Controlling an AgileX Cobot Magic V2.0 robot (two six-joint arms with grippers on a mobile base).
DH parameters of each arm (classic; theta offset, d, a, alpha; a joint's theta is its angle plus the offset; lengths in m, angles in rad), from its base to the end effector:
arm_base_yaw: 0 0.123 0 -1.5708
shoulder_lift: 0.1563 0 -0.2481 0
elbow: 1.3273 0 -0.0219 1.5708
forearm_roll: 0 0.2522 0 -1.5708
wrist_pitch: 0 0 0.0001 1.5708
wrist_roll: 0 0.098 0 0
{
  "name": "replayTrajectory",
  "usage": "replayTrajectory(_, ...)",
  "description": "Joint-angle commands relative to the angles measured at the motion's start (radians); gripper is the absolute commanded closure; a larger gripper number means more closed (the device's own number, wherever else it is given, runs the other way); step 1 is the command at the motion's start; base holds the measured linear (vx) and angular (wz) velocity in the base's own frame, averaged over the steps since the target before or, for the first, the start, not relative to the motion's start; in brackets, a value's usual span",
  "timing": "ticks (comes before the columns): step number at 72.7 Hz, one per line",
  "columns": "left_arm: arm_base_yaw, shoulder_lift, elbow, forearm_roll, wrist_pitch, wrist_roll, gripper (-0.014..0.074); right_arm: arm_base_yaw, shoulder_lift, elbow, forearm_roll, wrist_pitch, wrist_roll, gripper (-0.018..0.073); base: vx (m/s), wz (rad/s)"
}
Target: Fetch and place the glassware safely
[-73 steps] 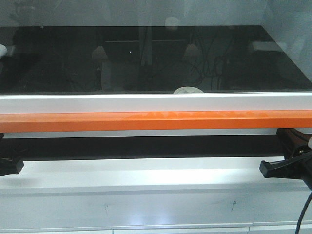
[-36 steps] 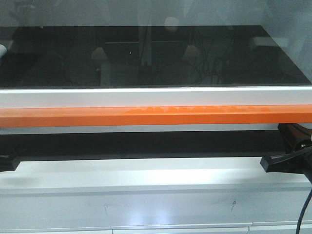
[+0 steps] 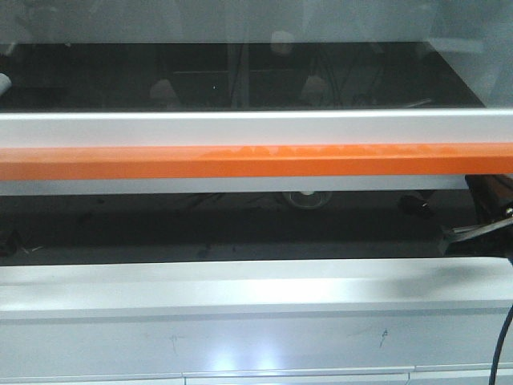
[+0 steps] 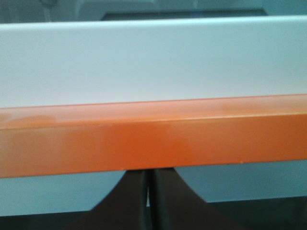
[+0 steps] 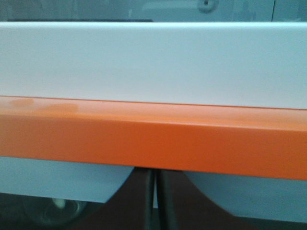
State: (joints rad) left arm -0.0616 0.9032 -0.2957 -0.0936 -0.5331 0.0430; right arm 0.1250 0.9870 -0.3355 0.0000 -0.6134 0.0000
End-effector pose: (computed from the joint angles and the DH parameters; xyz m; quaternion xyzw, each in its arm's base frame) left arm 0.2061 -0.0081 0.2340 -0.0085 0.7032 -0.0186 0.7107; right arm 0.2181 0.0274 0.2371 -0.0431 0.6882 0.0452 0.7228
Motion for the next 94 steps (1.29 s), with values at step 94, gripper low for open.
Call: replayTrajectory(94,-0.004,-0.316,-0.284,0.042,0.378,-0.012,0.0604,-0.002,-0.297,-0.277,-0.011,0.554,-0.014,0.056,0.0,0.0)
